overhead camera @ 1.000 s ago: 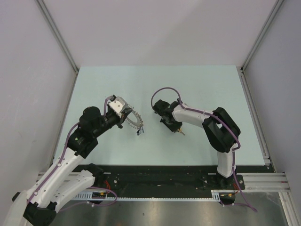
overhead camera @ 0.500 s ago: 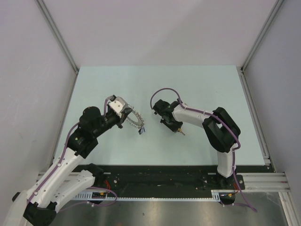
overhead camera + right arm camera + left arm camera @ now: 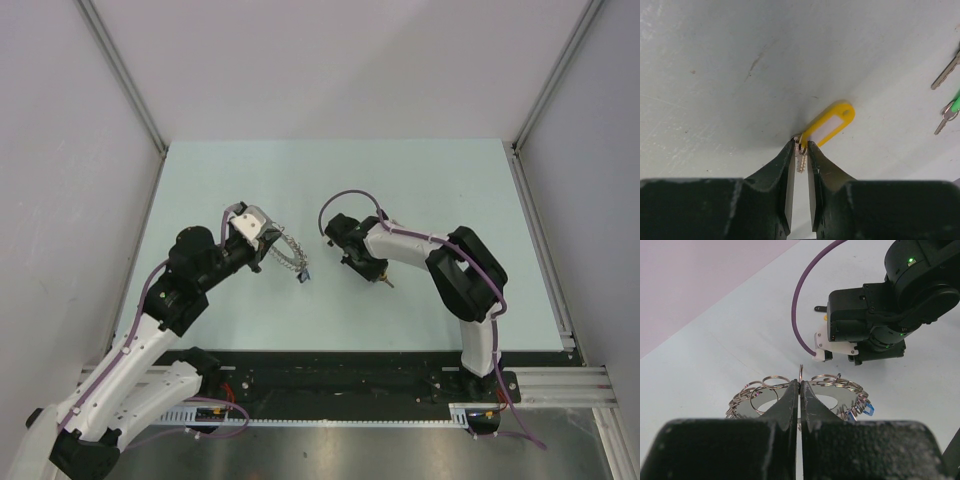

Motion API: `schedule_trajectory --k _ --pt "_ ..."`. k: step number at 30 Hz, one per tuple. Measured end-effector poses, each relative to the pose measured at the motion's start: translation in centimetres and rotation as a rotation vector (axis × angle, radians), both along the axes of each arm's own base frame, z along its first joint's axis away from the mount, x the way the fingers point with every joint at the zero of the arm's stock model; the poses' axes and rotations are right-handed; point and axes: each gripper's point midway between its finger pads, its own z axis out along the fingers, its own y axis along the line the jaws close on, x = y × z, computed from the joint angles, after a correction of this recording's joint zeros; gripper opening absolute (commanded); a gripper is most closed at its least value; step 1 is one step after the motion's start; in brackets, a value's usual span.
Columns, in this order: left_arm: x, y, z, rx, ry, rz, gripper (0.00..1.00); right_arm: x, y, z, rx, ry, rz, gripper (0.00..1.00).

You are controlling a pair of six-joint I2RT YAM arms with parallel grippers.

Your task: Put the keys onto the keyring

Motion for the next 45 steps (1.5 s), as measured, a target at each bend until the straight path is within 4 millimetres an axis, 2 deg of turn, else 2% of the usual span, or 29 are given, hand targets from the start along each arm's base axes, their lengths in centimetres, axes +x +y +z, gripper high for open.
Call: schedule_trajectory --k 10,15,18,26,29,36,41,45 --pt "0.0 0.0 0.0 0.000 0.000 0.000 0.00 0.2 -0.2 0.1 -0.011 -0.010 0.006 0.01" --pt "0.0 0.0 0.0 0.005 -0.005 -0.002 0.00 0.6 -0.1 1.3 0.024 -0.032 -0.004 0.00" --pt "0.0 0.0 0.0 0.007 -0.007 -0.004 0.01 1.1 0.2 3.3 0.098 -0.066 -0.014 0.00" --pt "-0.5 -0.6 0.0 0.021 -0.024 -0.061 0.00 1.8 1.1 11.6 0.406 -0.232 0.029 0.00" --pt "-1.1 -1.2 0.0 0.023 -0.027 -0.111 0.00 0.9 1.4 13.8 0.526 -0.258 0.082 0.00" --pt "-1.9 -3.4 -0.5 0.052 0.008 -0.265 0.00 -1.3 2.5 17.4 0.753 -0.304 0.197 0.00" --pt "-2.1 -5.0 0.8 0.065 0.002 -0.380 0.00 -3.4 3.2 20.2 0.891 -0.371 0.323 0.00" --pt "-2.1 -6.3 2.4 0.081 -0.031 -0.470 0.00 -4.2 4.0 22.6 0.964 -0.420 0.406 0.00"
